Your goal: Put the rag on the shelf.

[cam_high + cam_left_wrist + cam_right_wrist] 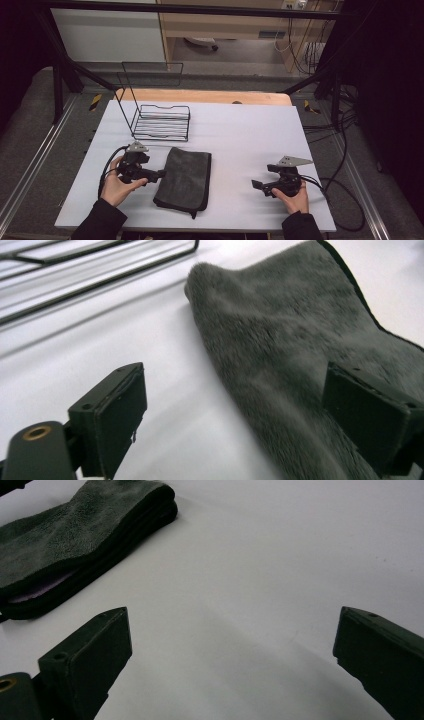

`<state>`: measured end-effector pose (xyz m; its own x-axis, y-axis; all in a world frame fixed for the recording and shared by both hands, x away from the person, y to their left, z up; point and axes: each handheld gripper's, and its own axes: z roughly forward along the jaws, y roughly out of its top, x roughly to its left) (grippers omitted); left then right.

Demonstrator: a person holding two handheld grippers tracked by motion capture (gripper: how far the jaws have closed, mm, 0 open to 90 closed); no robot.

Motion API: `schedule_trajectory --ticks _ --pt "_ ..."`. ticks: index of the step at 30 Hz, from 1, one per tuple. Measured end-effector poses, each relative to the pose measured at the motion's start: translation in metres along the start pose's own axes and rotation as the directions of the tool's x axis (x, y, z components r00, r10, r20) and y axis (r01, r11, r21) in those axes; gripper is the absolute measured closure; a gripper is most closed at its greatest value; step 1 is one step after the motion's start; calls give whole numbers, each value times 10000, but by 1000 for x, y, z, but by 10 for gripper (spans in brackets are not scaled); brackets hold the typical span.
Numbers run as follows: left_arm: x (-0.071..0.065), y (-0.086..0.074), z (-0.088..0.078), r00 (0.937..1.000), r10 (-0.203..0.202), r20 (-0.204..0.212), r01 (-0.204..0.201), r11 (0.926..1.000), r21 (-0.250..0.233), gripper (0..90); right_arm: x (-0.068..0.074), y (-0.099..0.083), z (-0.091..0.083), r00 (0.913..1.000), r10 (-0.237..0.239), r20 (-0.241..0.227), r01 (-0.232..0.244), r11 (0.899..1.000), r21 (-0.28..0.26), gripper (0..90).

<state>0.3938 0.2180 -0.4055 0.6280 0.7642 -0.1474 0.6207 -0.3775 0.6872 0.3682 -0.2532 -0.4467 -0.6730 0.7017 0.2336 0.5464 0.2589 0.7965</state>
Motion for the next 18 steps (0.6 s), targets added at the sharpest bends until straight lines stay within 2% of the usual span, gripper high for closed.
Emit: schedule_trajectory --ticks 3,10,13,18 --pt "3 6 6 9998 -35 -218 35 10000 -6 101 0 0 0 10000 11 -4 -11 10000 29 29" --pt "11 24 22 9968 -199 -773 190 9997 -126 169 0 0 1 10000 26 -17 -26 10000 87 30" --pt "15 29 30 9960 -539 -716 520 9982 -288 230 0 0 1 10000 21 -25 -21 9999 102 30" --pt "15 33 45 9972 -521 -540 518 9986 -78 346 1 -1 2 10000 16 -30 -16 9999 101 30"
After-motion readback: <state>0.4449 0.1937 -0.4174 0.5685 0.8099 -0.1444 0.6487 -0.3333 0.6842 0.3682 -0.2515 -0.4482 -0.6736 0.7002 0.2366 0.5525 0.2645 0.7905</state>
